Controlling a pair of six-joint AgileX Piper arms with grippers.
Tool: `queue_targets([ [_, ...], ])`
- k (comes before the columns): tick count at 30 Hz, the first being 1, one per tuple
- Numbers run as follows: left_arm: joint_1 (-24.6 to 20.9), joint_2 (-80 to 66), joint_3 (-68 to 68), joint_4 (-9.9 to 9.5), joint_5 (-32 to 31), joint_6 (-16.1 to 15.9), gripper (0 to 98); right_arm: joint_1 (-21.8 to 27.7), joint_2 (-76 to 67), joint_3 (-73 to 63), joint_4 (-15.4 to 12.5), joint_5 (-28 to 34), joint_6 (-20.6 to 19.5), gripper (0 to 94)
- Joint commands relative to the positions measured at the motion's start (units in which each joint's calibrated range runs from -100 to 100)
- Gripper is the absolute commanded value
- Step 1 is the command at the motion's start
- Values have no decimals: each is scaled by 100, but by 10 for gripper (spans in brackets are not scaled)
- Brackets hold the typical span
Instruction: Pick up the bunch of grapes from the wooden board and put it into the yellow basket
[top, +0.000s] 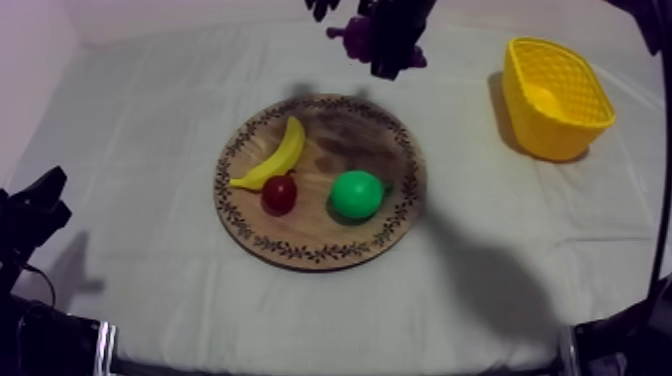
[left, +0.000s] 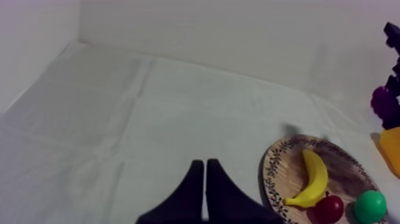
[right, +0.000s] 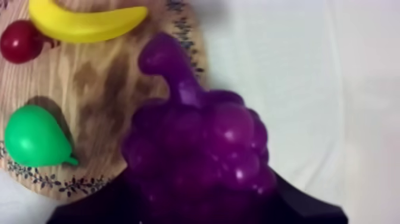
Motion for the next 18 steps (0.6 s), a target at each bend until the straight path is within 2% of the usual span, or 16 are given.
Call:
queue_targets([
  [1, 0, 0, -2, -2, 0, -2, 1, 79, -157, 20, 4, -14, -106, 327],
  [18, 0, 0, -2, -2, 0, -2, 1, 895, -956, 185, 72, -91, -666, 326],
])
